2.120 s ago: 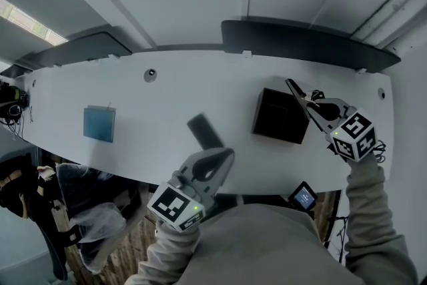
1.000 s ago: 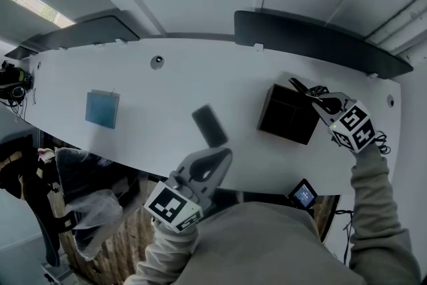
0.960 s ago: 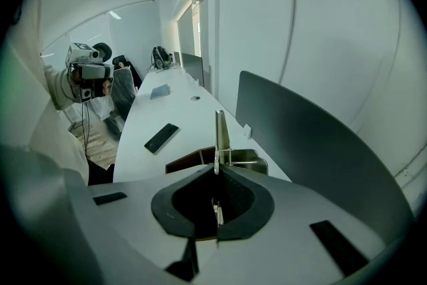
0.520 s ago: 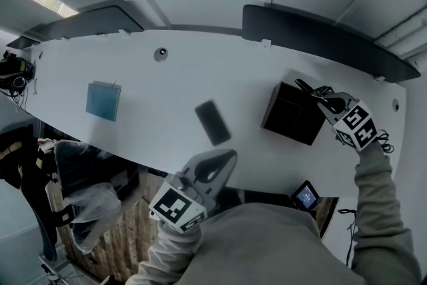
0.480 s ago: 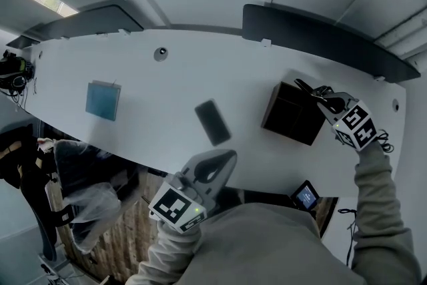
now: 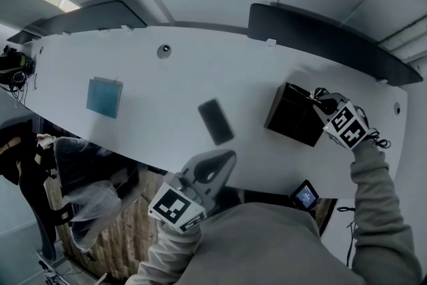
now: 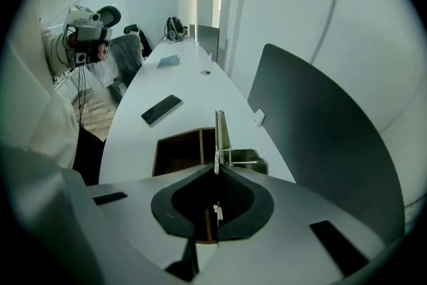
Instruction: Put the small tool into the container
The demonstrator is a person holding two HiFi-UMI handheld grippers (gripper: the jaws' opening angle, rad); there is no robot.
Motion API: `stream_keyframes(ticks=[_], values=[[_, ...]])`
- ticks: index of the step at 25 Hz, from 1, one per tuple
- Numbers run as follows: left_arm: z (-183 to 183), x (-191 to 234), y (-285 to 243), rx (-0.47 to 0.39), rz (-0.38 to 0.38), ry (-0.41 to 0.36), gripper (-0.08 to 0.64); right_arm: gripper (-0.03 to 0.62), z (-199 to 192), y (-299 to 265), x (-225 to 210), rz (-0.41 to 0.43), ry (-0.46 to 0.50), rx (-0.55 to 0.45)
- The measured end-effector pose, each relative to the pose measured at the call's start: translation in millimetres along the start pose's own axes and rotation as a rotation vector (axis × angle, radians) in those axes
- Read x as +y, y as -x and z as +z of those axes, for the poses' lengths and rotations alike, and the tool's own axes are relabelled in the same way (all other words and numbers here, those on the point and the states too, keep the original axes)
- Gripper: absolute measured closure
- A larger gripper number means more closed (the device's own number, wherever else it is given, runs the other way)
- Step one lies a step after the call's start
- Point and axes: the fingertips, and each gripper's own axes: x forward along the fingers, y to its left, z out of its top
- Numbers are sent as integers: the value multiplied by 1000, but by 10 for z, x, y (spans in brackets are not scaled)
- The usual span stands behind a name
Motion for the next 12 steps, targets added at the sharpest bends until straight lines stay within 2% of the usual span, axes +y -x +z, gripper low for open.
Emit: stream_keyframes(ticks=[12], values=[[65,56,63,-1,2,-16,557,569,-113,-161,27,9,79,85]])
